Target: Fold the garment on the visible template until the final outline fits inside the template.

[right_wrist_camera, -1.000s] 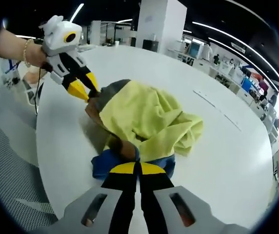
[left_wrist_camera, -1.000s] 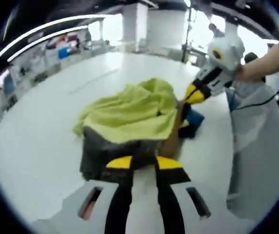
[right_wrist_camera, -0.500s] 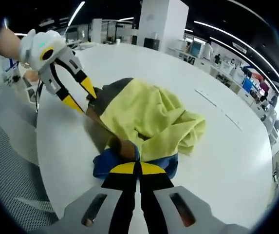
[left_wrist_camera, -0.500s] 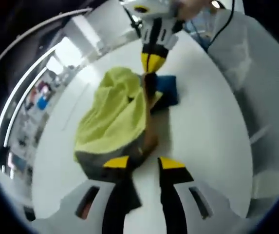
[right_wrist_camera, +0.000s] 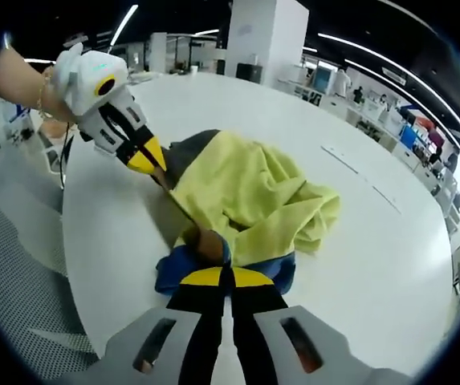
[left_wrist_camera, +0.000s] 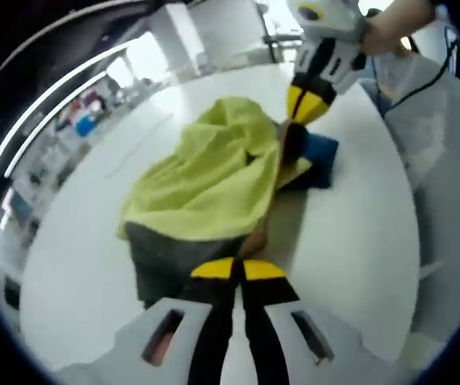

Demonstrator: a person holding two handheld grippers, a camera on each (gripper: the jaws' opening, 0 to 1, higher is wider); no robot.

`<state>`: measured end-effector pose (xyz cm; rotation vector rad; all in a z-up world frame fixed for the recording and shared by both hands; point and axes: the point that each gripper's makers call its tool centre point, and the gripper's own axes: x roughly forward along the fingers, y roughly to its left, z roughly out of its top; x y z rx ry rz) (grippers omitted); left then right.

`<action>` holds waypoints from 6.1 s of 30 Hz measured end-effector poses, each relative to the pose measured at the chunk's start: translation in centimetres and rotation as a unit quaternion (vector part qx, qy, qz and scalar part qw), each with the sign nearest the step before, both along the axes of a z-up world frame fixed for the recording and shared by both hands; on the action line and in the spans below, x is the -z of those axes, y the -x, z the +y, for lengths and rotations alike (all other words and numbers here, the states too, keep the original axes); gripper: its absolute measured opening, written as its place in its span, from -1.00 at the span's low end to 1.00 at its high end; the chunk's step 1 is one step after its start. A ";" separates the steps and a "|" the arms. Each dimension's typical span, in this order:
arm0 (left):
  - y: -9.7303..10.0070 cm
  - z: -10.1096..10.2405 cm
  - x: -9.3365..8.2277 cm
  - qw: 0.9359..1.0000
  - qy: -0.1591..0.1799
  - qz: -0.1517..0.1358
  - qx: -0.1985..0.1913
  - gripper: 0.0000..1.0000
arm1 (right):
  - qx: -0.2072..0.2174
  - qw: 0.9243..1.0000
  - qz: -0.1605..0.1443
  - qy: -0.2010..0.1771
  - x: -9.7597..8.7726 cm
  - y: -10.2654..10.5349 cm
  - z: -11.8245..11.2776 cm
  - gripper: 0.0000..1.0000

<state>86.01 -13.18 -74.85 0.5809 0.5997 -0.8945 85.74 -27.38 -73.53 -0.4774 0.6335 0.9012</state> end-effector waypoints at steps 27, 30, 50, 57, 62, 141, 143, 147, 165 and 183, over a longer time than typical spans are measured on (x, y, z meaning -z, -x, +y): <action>-1.4 0.6 -2.1 0.988 0.102 0.056 -0.106 -1.00 | 0.030 0.998 -0.048 0.026 -0.3 -0.1 0.6 -0.91; -1.3 0.7 -2.7 0.984 0.117 0.063 -0.118 -1.00 | 0.023 0.998 -0.058 0.015 -1.3 -0.2 0.8 -0.94; 2.2 0.9 -13.2 0.961 0.231 0.043 -0.148 -1.00 | 0.021 0.989 -0.127 -0.077 -13.8 1.6 0.7 -0.95; 5.1 0.4 -15.5 0.952 0.260 0.053 -0.154 -1.00 | 0.015 0.988 -0.117 -0.100 -15.7 4.4 0.3 -0.96; 6.6 0.2 -17.8 0.946 0.282 0.043 -0.153 -1.00 | 0.020 0.985 -0.124 -0.120 -17.9 5.4 0.0 -0.96; -10.9 -0.2 -17.4 0.916 0.319 0.109 -0.217 -1.00 | 0.035 0.984 -0.097 -0.144 -17.4 -14.6 0.0 -0.96; -12.3 -0.2 -16.7 0.916 0.317 0.113 -0.219 -1.00 | 0.037 0.985 -0.091 -0.141 -16.6 -15.7 -0.1 -0.96; -14.6 -0.2 -15.0 0.916 0.307 0.123 -0.225 -1.00 | 0.039 0.987 -0.073 -0.137 -14.5 -17.8 -0.1 -0.96; -21.4 0.6 -5.9 0.904 0.283 0.185 -0.262 -1.00 | 0.057 0.992 0.004 -0.109 -5.2 -23.7 0.1 -0.96; -26.2 1.7 -1.6 0.882 0.286 0.211 -0.309 -1.00 | 0.075 0.991 0.059 -0.090 -0.3 -28.8 0.8 -0.96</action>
